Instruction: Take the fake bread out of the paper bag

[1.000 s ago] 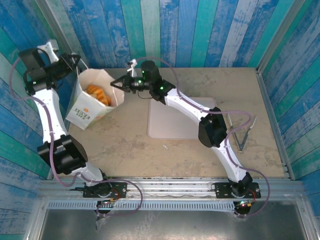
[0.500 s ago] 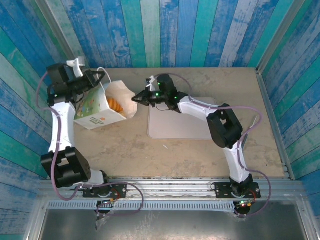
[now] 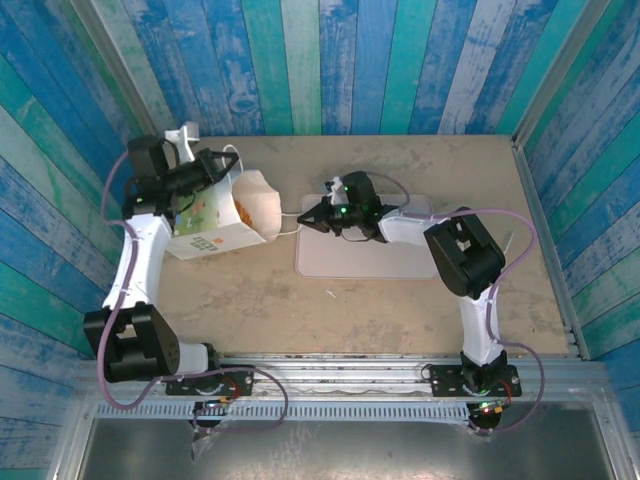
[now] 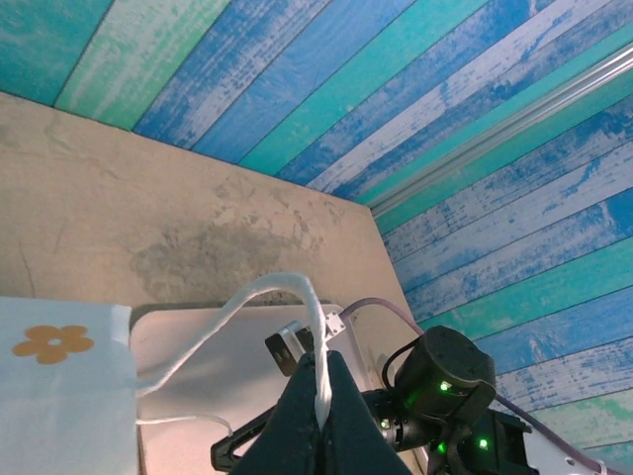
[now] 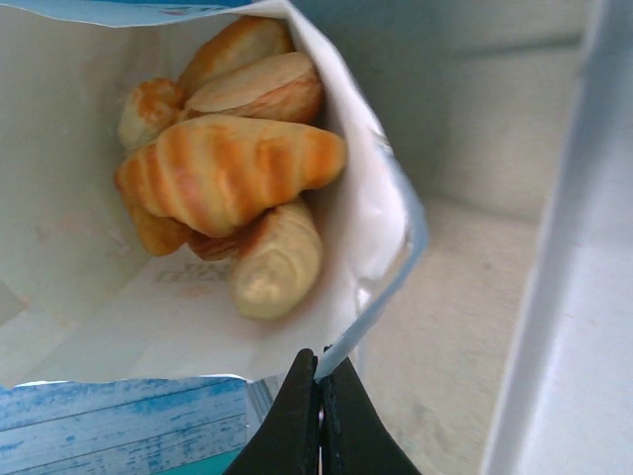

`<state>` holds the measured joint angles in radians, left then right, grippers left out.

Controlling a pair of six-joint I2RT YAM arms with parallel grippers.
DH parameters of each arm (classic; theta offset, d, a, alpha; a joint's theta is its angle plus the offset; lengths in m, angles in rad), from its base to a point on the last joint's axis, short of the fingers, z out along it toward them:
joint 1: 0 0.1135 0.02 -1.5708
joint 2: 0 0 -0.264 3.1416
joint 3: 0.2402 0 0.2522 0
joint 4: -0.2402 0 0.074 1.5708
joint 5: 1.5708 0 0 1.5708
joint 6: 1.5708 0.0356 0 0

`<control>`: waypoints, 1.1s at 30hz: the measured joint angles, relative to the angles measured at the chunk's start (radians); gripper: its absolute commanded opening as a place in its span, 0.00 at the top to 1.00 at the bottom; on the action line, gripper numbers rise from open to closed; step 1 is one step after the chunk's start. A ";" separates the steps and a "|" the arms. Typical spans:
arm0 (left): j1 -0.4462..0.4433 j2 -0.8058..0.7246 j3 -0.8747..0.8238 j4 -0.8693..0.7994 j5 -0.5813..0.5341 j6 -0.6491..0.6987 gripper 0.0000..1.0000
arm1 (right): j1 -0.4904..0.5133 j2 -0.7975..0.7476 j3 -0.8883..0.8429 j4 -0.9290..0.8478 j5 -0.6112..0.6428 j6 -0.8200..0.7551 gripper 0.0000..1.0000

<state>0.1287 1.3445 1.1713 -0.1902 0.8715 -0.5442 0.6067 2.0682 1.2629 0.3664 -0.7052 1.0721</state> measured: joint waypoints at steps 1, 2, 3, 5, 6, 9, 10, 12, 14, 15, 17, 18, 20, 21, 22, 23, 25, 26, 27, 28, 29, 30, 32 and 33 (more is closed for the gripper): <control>-0.009 0.000 -0.002 0.000 -0.003 -0.004 1.00 | -0.010 -0.004 -0.010 0.000 -0.001 0.000 0.99; -0.014 0.000 -0.002 0.000 -0.004 -0.008 1.00 | -0.014 -0.010 -0.018 0.002 -0.001 -0.002 0.99; -0.021 0.000 -0.002 0.003 -0.008 -0.011 1.00 | -0.021 -0.018 -0.028 0.002 0.002 -0.005 0.99; -0.033 0.000 -0.002 0.007 -0.015 -0.018 1.00 | -0.032 -0.037 -0.046 -0.001 0.009 -0.016 1.00; -0.038 0.000 -0.004 0.013 -0.019 -0.023 1.00 | -0.037 -0.046 -0.051 -0.005 0.010 -0.024 0.99; -0.055 -0.005 -0.029 0.030 -0.029 -0.040 1.00 | -0.047 -0.058 -0.054 -0.009 0.009 -0.043 0.99; -0.060 -0.008 -0.039 0.033 -0.030 -0.045 1.00 | -0.049 -0.058 -0.058 -0.009 0.009 -0.048 0.99; -0.068 -0.009 -0.052 0.034 -0.035 -0.051 0.99 | -0.050 -0.058 -0.070 -0.012 0.009 -0.053 0.95; -0.075 -0.010 -0.064 0.034 -0.045 -0.053 0.97 | -0.050 -0.058 -0.081 -0.027 0.009 -0.059 0.84; -0.077 -0.010 -0.070 0.033 -0.050 -0.053 0.96 | -0.050 -0.058 -0.085 -0.034 0.009 -0.064 0.77; -0.081 -0.010 -0.079 0.033 -0.056 -0.052 0.96 | -0.050 -0.058 -0.085 -0.046 0.009 -0.072 0.75; -0.083 -0.010 -0.081 0.031 -0.056 -0.051 0.96 | -0.050 -0.058 -0.085 -0.051 0.009 -0.080 0.71; -0.093 -0.010 -0.081 0.021 -0.052 -0.037 0.96 | -0.051 -0.060 -0.084 -0.076 0.010 -0.104 0.65; -0.103 -0.010 -0.077 0.006 -0.048 -0.026 0.96 | -0.052 -0.063 -0.084 -0.097 0.014 -0.121 0.61; -0.117 -0.010 -0.071 -0.013 -0.045 -0.011 0.96 | -0.054 -0.071 -0.084 -0.124 0.020 -0.139 0.56; -0.130 -0.010 -0.064 -0.030 -0.043 0.003 0.96 | -0.055 -0.082 -0.084 -0.151 0.031 -0.156 0.53; -0.158 -0.008 -0.041 -0.068 -0.040 0.034 0.96 | -0.060 -0.124 -0.084 -0.222 0.063 -0.196 0.49; -0.169 -0.007 -0.032 -0.080 -0.039 0.047 0.96 | -0.065 -0.145 -0.084 -0.249 0.081 -0.209 0.47; -0.180 -0.006 -0.023 -0.090 -0.039 0.057 0.94 | -0.071 -0.176 -0.086 -0.278 0.103 -0.229 0.44; -0.188 -0.003 -0.016 -0.100 -0.040 0.070 0.90 | -0.081 -0.210 -0.092 -0.302 0.123 -0.246 0.42; -0.191 -0.001 -0.013 -0.107 -0.041 0.077 0.85 | -0.092 -0.241 -0.099 -0.320 0.142 -0.260 0.40; -0.193 0.002 -0.011 -0.117 -0.043 0.085 0.85 | -0.104 -0.275 -0.109 -0.339 0.163 -0.277 0.39; -0.197 0.011 -0.009 -0.134 -0.047 0.097 0.72 | -0.128 -0.341 -0.129 -0.383 0.209 -0.311 0.34; -0.198 0.015 -0.008 -0.141 -0.050 0.103 0.69 | -0.140 -0.378 -0.142 -0.409 0.243 -0.334 0.30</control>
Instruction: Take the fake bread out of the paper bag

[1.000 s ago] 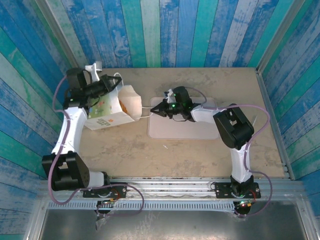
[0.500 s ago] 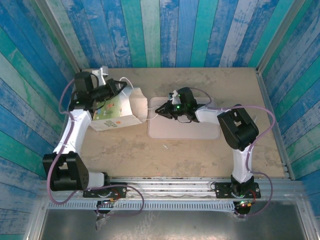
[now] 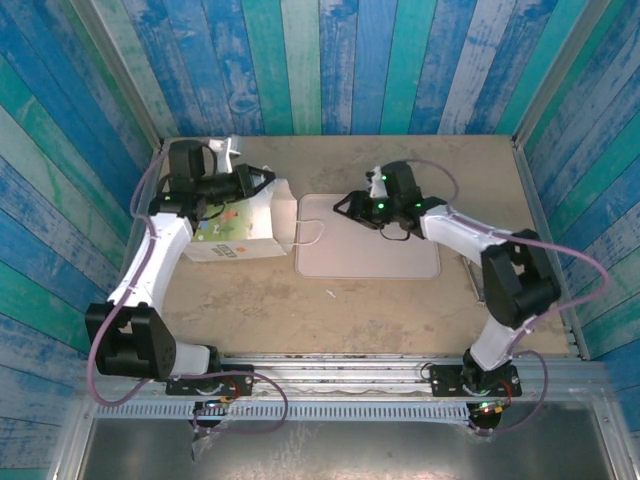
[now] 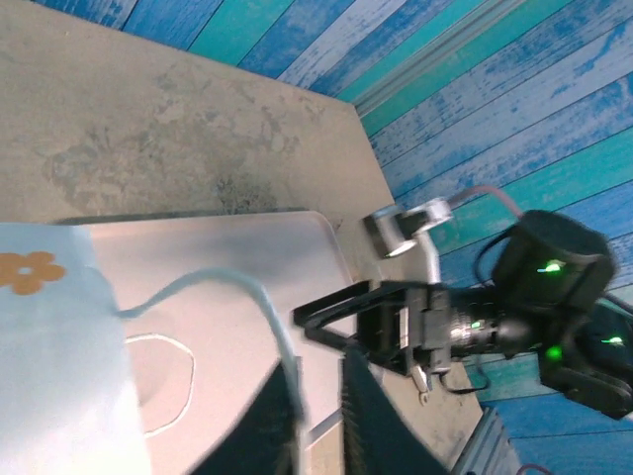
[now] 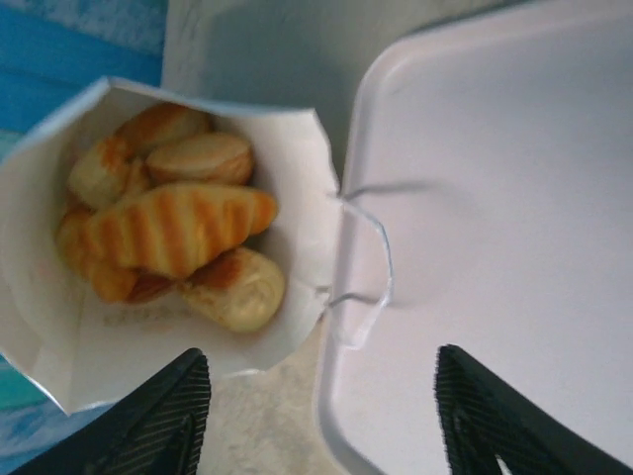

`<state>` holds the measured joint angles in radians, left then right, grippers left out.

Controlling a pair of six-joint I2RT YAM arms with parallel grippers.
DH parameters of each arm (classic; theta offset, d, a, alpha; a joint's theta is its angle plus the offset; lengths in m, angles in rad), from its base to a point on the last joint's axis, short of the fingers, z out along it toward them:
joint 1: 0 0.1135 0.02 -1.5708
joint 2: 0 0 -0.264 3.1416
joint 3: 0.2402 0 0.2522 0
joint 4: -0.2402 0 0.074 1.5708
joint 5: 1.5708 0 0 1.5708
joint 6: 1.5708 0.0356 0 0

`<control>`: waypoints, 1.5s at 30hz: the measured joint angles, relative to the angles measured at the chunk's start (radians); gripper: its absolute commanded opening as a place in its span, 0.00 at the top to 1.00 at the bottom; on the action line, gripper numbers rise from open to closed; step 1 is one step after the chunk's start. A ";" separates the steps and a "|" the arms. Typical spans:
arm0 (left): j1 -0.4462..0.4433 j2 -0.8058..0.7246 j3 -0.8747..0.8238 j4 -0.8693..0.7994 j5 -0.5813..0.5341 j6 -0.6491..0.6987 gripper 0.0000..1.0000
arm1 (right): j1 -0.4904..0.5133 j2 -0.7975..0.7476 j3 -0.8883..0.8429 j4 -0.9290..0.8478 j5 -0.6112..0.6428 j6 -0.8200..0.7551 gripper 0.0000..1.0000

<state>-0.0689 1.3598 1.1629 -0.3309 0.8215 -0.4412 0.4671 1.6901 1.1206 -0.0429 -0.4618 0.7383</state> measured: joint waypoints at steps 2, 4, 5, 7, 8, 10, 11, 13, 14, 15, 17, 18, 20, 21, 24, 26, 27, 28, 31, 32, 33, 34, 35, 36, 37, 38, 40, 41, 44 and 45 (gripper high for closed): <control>-0.003 0.008 0.006 -0.021 -0.009 0.010 0.61 | -0.021 -0.069 -0.026 -0.051 0.071 -0.039 0.23; -0.005 0.012 0.020 -0.043 -0.021 0.025 0.49 | -0.041 -0.139 -0.046 -0.109 0.145 -0.082 0.17; -0.005 0.014 0.029 -0.053 -0.027 0.029 0.43 | -0.051 -0.172 -0.053 -0.137 0.176 -0.098 0.11; -0.005 0.017 0.050 -0.066 -0.035 0.037 0.38 | -0.082 -0.234 -0.063 -0.188 0.234 -0.128 0.00; -0.005 0.019 0.061 -0.073 -0.037 0.042 0.37 | -0.111 -0.271 -0.068 -0.215 0.268 -0.141 0.00; -0.005 0.021 0.079 -0.085 -0.040 0.053 0.31 | -0.174 -0.328 -0.072 -0.275 0.333 -0.158 0.00; -0.005 0.021 0.084 -0.090 -0.040 0.060 0.30 | -0.213 -0.357 -0.075 -0.306 0.369 -0.164 0.00; -0.005 0.021 0.086 -0.095 -0.048 0.072 0.27 | -0.286 -0.410 -0.099 -0.344 0.429 -0.180 0.00; -0.005 0.020 0.085 -0.098 -0.060 0.076 0.26 | -0.322 -0.433 -0.116 -0.362 0.458 -0.189 0.00; -0.005 0.019 0.085 -0.096 -0.069 0.080 0.24 | -0.360 -0.455 -0.138 -0.380 0.485 -0.198 0.00; -0.005 0.010 0.069 -0.070 -0.092 0.082 0.19 | -0.433 -0.477 -0.170 -0.428 0.515 -0.220 0.00; -0.005 -0.003 0.050 -0.046 -0.106 0.083 0.17 | -0.474 -0.479 -0.180 -0.457 0.522 -0.233 0.00; -0.005 -0.045 -0.002 -0.004 -0.134 0.083 0.13 | -0.547 -0.465 -0.188 -0.507 0.526 -0.259 0.00; -0.005 -0.071 -0.027 0.015 -0.148 0.084 0.10 | -0.584 -0.452 -0.188 -0.531 0.526 -0.271 0.00; -0.005 -0.147 -0.079 0.062 -0.190 0.094 0.05 | -0.649 -0.396 -0.182 -0.605 0.531 -0.308 0.00; -0.005 -0.193 -0.103 0.090 -0.218 0.103 0.03 | -0.658 -0.344 -0.171 -0.653 0.537 -0.327 0.00; -0.005 -0.215 -0.115 0.103 -0.232 0.109 0.02 | -0.658 -0.316 -0.168 -0.674 0.541 -0.337 0.00; -0.005 -0.232 -0.126 0.114 -0.246 0.113 0.01 | -0.658 -0.296 -0.169 -0.689 0.544 -0.343 0.00; -0.005 -0.281 -0.171 0.153 -0.291 0.125 0.03 | -0.661 -0.259 -0.181 -0.717 0.552 -0.356 0.00; -0.005 -0.295 -0.190 0.162 -0.304 0.130 0.05 | -0.666 -0.256 -0.193 -0.719 0.552 -0.359 0.00; -0.005 -0.307 -0.206 0.169 -0.317 0.135 0.06 | -0.674 -0.257 -0.208 -0.719 0.550 -0.361 0.00; -0.005 -0.317 -0.220 0.175 -0.330 0.138 0.06 | -0.681 -0.259 -0.221 -0.718 0.543 -0.361 0.00; -0.005 -0.326 -0.234 0.181 -0.343 0.144 0.06 | -0.690 -0.265 -0.241 -0.713 0.532 -0.360 0.00; -0.005 -0.334 -0.245 0.186 -0.357 0.150 0.06 | -0.696 -0.277 -0.265 -0.703 0.521 -0.360 0.00; -0.005 -0.340 -0.253 0.189 -0.367 0.155 0.06 | -0.701 -0.296 -0.295 -0.687 0.512 -0.356 0.00; -0.005 -0.346 -0.258 0.189 -0.378 0.161 0.06 | -0.707 -0.319 -0.325 -0.674 0.502 -0.353 0.00; -0.005 -0.352 -0.261 0.195 -0.394 0.172 0.06 | -0.718 -0.365 -0.379 -0.653 0.480 -0.344 0.00; -0.005 -0.355 -0.261 0.198 -0.399 0.177 0.06 | -0.724 -0.382 -0.397 -0.644 0.472 -0.342 0.00; -0.005 -0.358 -0.261 0.209 -0.405 0.183 0.06 | -0.740 -0.410 -0.430 -0.609 0.446 -0.343 0.00; -0.005 -0.358 -0.261 0.212 -0.405 0.183 0.06 | -0.742 -0.413 -0.435 -0.597 0.435 -0.345 0.00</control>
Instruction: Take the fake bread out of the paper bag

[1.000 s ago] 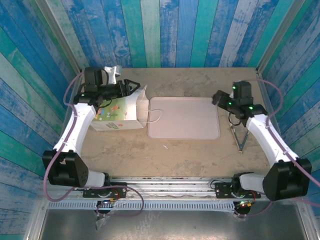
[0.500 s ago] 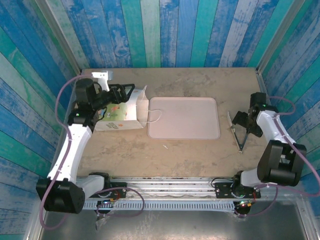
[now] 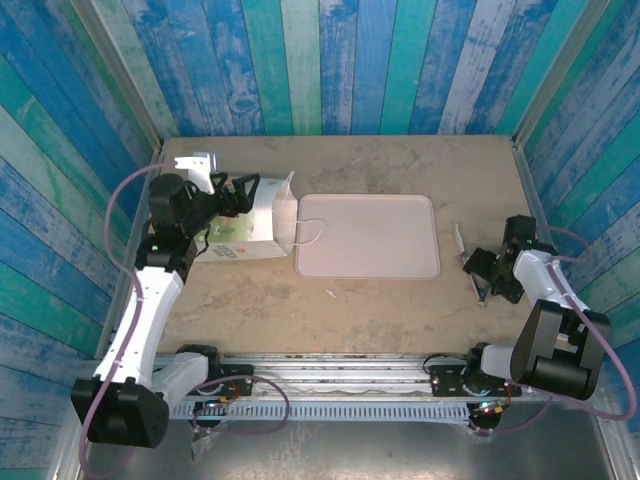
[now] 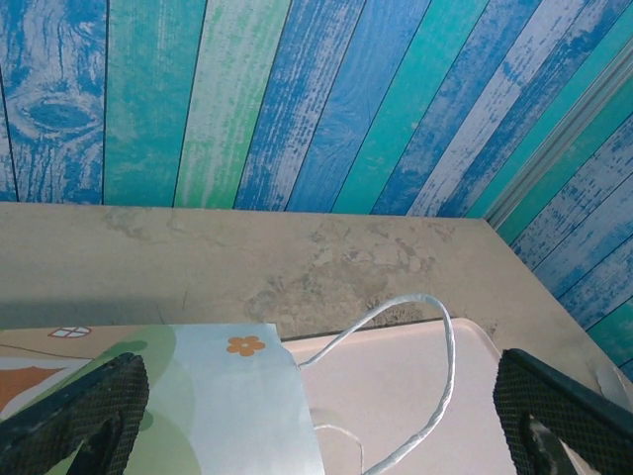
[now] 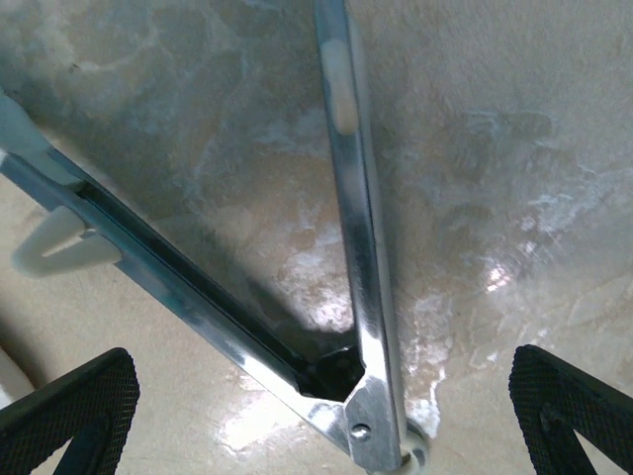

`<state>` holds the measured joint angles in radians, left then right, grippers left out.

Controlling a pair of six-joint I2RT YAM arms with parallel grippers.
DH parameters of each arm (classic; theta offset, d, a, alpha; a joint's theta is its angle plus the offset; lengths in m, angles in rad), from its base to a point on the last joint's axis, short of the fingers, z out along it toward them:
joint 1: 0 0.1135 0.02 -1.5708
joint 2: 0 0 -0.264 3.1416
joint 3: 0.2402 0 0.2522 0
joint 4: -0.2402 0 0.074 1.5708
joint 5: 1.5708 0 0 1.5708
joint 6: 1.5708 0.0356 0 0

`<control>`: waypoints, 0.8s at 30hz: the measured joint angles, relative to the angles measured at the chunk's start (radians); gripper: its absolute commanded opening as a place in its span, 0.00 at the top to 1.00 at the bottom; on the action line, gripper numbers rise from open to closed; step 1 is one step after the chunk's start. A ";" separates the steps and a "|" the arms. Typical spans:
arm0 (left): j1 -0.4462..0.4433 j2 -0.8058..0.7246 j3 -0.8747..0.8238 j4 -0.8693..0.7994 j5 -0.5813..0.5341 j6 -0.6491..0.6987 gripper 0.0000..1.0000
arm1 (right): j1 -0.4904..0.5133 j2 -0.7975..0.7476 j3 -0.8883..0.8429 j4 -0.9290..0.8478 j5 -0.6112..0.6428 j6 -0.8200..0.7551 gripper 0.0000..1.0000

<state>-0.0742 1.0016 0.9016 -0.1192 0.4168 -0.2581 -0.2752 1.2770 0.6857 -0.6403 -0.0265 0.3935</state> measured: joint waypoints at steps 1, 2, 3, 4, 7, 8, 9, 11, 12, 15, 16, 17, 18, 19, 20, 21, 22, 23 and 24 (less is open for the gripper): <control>0.000 -0.001 0.000 0.003 0.000 0.000 0.06 | 0.000 0.000 -0.004 0.012 -0.012 -0.003 0.00; 0.000 -0.002 0.000 0.006 0.000 0.001 0.06 | 0.000 0.002 -0.006 0.024 -0.024 -0.006 0.00; 0.000 -0.003 0.000 0.008 -0.001 0.001 0.06 | 0.000 0.005 -0.007 0.031 -0.032 -0.009 0.00; 0.000 -0.007 -0.001 0.012 -0.010 0.000 0.06 | 0.000 0.012 -0.007 0.040 -0.042 -0.012 0.00; 0.000 -0.031 -0.013 0.028 -0.043 -0.002 0.06 | 0.000 0.049 -0.007 0.065 -0.073 -0.024 0.00; 0.000 -0.044 -0.019 0.037 -0.056 -0.004 0.06 | 0.000 0.062 -0.007 0.071 -0.085 -0.029 0.00; 0.000 -0.058 -0.027 0.045 -0.066 -0.006 0.06 | 0.000 0.071 -0.007 0.076 -0.092 -0.034 0.00; 0.000 -0.096 -0.045 0.059 -0.095 -0.017 0.06 | 0.000 0.084 -0.007 0.089 -0.118 -0.048 0.01; 0.000 -0.114 -0.055 0.067 -0.113 -0.028 0.06 | 0.001 0.085 -0.007 0.094 -0.127 -0.052 0.01; 0.000 -0.174 -0.082 0.082 -0.177 -0.050 0.06 | 0.023 0.094 -0.006 0.113 -0.140 -0.058 0.03; 0.000 -0.194 -0.091 0.090 -0.198 -0.053 0.06 | 0.042 0.104 -0.003 0.119 -0.136 -0.060 0.04; 0.000 -0.214 -0.099 0.097 -0.216 -0.056 0.06 | 0.065 0.119 0.006 0.117 -0.126 -0.063 0.04; 0.000 -0.232 -0.107 0.105 -0.233 -0.058 0.06 | 0.086 0.134 0.016 0.117 -0.116 -0.066 0.05; 0.000 -0.249 -0.113 0.112 -0.248 -0.060 0.06 | 0.111 0.156 0.032 0.117 -0.106 -0.071 0.07; 0.000 -0.263 -0.119 0.119 -0.262 -0.061 0.06 | 0.131 0.180 0.051 0.117 -0.100 -0.076 0.07; 0.000 -0.272 -0.120 0.120 -0.270 -0.061 0.06 | 0.144 0.200 0.069 0.115 -0.095 -0.080 0.08; 0.000 -0.279 -0.120 0.121 -0.282 -0.061 0.06 | 0.153 0.222 0.089 0.115 -0.086 -0.085 0.09; 0.000 -0.283 -0.120 0.122 -0.288 -0.061 0.06 | 0.156 0.243 0.110 0.113 -0.076 -0.092 0.10; 0.000 -0.285 -0.120 0.122 -0.293 -0.061 0.06 | 0.156 0.258 0.124 0.111 -0.066 -0.096 0.10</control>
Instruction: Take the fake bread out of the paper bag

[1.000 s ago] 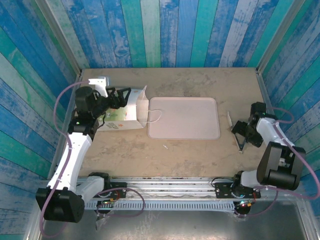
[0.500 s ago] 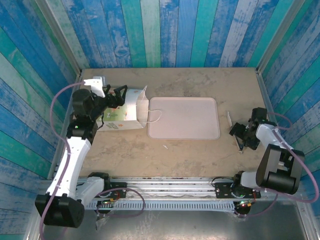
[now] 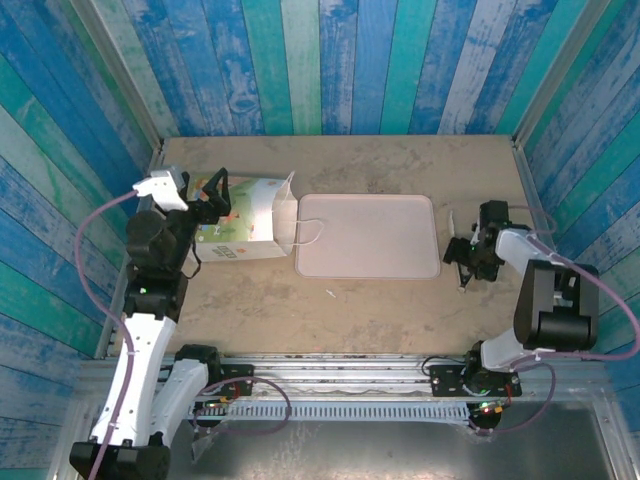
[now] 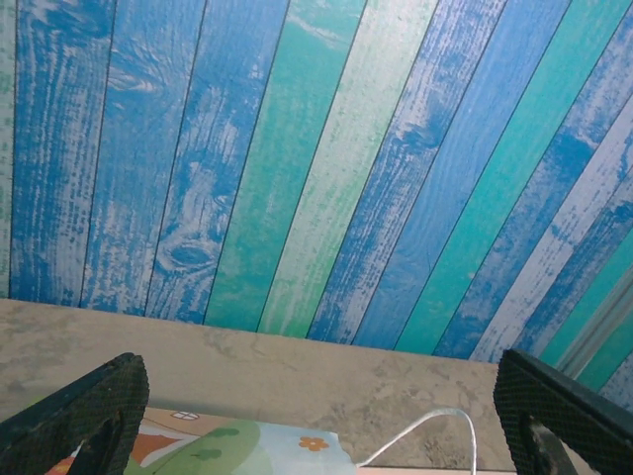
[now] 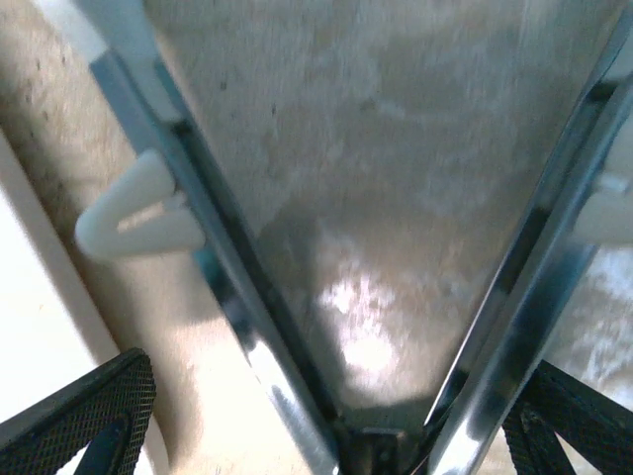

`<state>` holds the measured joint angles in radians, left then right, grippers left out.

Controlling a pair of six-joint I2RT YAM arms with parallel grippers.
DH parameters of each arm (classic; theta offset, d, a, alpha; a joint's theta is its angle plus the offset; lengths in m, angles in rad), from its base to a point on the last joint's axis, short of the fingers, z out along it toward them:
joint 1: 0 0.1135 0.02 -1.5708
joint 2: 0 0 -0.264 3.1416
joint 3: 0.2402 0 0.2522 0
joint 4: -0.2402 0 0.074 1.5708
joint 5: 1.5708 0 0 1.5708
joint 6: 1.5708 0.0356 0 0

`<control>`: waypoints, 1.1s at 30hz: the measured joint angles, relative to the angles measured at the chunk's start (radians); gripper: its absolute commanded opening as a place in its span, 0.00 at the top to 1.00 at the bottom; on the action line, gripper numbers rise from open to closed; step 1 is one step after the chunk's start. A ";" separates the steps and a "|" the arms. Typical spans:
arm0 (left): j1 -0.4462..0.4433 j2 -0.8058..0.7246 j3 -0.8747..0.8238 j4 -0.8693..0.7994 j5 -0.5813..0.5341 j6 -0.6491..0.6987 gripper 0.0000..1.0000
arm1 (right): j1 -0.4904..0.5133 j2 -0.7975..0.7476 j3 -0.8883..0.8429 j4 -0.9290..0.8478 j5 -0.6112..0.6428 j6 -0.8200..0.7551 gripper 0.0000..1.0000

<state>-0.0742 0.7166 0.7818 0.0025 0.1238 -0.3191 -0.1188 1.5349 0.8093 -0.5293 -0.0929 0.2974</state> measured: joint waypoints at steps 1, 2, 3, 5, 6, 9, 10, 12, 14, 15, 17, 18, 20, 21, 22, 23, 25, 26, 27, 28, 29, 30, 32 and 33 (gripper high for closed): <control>0.000 0.000 0.000 0.000 -0.003 0.000 0.06 | 0.000 0.018 0.017 -0.003 0.011 -0.005 0.10; 0.000 0.000 0.000 -0.001 -0.006 0.000 0.06 | 0.000 0.034 0.035 -0.010 0.022 -0.008 0.10; 0.000 0.000 0.000 -0.003 -0.007 0.000 0.06 | 0.000 0.054 0.056 -0.016 0.032 -0.011 0.11; 0.000 0.000 0.000 -0.003 -0.009 0.000 0.06 | 0.000 0.095 0.100 -0.037 0.050 -0.011 0.11; 0.000 0.000 0.000 -0.003 -0.009 0.000 0.06 | 0.000 0.118 0.126 -0.051 0.054 -0.013 0.12; 0.000 0.003 0.000 -0.003 -0.006 0.000 0.06 | 0.000 0.185 0.199 -0.102 0.063 -0.014 0.14; 0.000 0.005 0.000 -0.003 -0.005 0.001 0.06 | 0.000 0.204 0.224 -0.123 0.064 -0.015 0.15; 0.000 0.009 0.000 -0.006 0.000 0.005 0.06 | 0.000 0.240 0.268 -0.168 0.066 -0.018 0.14; 0.000 0.013 0.001 -0.016 0.007 0.009 0.06 | 0.001 0.270 0.307 -0.213 0.068 -0.019 0.09; 0.000 0.014 0.002 -0.022 0.012 0.013 0.06 | 0.002 0.283 0.324 -0.233 0.070 -0.023 0.08; 0.000 0.018 0.002 -0.030 0.021 0.020 0.06 | 0.004 0.302 0.347 -0.260 0.071 -0.026 0.08; 0.000 0.021 0.002 -0.032 0.025 0.024 0.06 | 0.004 0.310 0.356 -0.272 0.072 -0.029 0.09; 0.000 0.027 0.002 -0.033 0.032 0.028 0.06 | 0.005 0.326 0.373 -0.299 0.081 -0.031 0.10; 0.000 0.031 0.002 -0.033 0.034 0.030 0.06 | 0.005 0.335 0.385 -0.313 0.083 -0.035 0.10; 0.000 0.035 0.002 -0.033 0.036 0.030 0.06 | 0.005 0.343 0.395 -0.323 0.083 -0.039 0.10; 0.000 0.040 0.003 -0.033 0.037 0.031 0.06 | 0.003 0.351 0.406 -0.334 0.082 -0.043 0.10; 0.000 0.048 0.003 -0.033 0.040 0.031 0.06 | 0.000 0.372 0.431 -0.359 0.077 -0.052 0.10; 0.000 0.053 0.003 -0.034 0.042 0.031 0.06 | -0.001 0.381 0.443 -0.371 0.073 -0.055 0.11; 0.000 0.057 0.005 -0.034 0.043 0.031 0.06 | -0.002 0.389 0.453 -0.382 0.071 -0.059 0.11; 0.000 0.060 0.006 -0.035 0.044 0.031 0.06 | -0.003 0.395 0.460 -0.389 0.069 -0.061 0.11; 0.000 0.060 0.007 -0.035 0.044 0.031 0.06 | -0.003 0.401 0.468 -0.398 0.068 -0.064 0.11; 0.000 0.061 0.008 -0.037 0.044 0.031 0.06 | -0.004 0.407 0.474 -0.406 0.067 -0.068 0.11; 0.000 0.060 0.010 -0.037 0.046 0.032 0.06 | -0.005 0.414 0.483 -0.415 0.066 -0.077 0.12; 0.000 0.060 0.011 -0.037 0.047 0.032 0.06 | -0.005 0.417 0.486 -0.420 0.066 -0.082 0.13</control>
<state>-0.0742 0.7769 0.7925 -0.0345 0.1703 -0.2874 -0.1238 1.9514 1.2949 -0.9493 -0.0273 0.2150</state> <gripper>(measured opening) 0.938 0.885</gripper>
